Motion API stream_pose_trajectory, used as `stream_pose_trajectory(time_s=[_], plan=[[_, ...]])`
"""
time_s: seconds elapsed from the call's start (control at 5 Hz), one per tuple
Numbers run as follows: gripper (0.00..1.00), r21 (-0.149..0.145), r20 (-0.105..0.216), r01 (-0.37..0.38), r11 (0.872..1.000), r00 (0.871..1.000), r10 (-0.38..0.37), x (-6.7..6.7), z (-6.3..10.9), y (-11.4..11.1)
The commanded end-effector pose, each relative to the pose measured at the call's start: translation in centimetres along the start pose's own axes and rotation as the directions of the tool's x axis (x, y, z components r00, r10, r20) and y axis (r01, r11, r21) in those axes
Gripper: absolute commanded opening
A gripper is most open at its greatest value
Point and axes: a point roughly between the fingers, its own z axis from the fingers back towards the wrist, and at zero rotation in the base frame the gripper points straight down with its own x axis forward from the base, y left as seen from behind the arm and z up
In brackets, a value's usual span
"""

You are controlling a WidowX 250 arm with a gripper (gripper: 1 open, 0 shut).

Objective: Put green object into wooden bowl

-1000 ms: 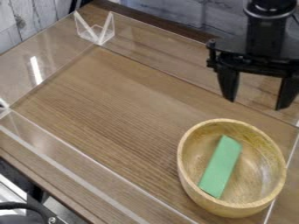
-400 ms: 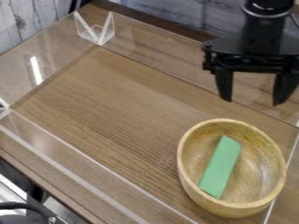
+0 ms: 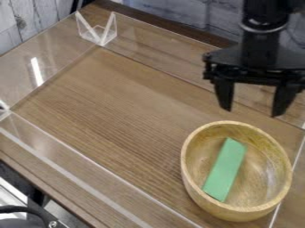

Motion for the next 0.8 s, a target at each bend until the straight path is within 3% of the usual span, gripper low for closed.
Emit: stream_pose_trajectory(time_s=[0.0,0.2,0.6], plan=[[1.0,-0.043,0.019,0.069,0.997,0.997,-0.068,0.6,1.1,-1.4],[1.0,-0.067,0.013,0.13,0.989,0.992,-0.129,1.0,1.3,-2.6],[1.0,-0.064,0.04,0.123,0.99,0.992,-0.121,0.1,3.3,-0.9]])
